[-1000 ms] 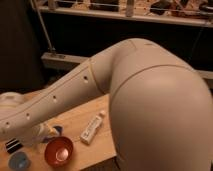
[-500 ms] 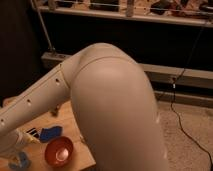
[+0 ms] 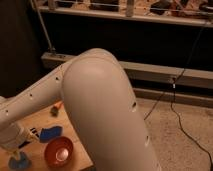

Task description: Pick up the ceramic cup

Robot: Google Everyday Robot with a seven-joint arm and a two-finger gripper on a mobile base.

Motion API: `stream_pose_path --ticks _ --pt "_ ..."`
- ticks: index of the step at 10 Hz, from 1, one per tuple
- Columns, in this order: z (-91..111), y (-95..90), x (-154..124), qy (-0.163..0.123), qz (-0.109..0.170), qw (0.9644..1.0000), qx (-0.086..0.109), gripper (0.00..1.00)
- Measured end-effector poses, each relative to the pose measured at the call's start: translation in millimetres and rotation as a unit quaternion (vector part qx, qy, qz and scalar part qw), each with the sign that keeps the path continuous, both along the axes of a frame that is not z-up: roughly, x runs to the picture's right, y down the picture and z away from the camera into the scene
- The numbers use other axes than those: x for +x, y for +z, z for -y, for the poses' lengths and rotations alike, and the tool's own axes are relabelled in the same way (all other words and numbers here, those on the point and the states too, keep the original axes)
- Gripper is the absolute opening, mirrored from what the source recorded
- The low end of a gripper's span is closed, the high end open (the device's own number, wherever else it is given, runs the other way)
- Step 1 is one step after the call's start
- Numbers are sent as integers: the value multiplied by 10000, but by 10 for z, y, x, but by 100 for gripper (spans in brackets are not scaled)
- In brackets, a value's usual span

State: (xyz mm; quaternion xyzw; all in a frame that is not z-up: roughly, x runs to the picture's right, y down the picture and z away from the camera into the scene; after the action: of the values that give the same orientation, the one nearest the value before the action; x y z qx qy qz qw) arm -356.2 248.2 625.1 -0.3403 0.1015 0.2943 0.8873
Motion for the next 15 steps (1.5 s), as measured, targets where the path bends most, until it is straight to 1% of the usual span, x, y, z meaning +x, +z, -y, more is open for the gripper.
stream_pose_path --ticks 2,3,9,11,12,13,15 --pt "-91 106 -29 -247 112 9996 -14 65" --pt "-98 132 -31 -283 130 9995 -6 65" --pt "-99 126 -25 -282 129 9995 -9 65" --pt "-121 118 -49 -225 236 9995 -9 65" --pt "-143 120 -100 -186 342 9992 -6 65" --pt "-181 119 -185 -190 509 9985 12 65" --pt "-259 134 -278 -220 653 9976 0 65"
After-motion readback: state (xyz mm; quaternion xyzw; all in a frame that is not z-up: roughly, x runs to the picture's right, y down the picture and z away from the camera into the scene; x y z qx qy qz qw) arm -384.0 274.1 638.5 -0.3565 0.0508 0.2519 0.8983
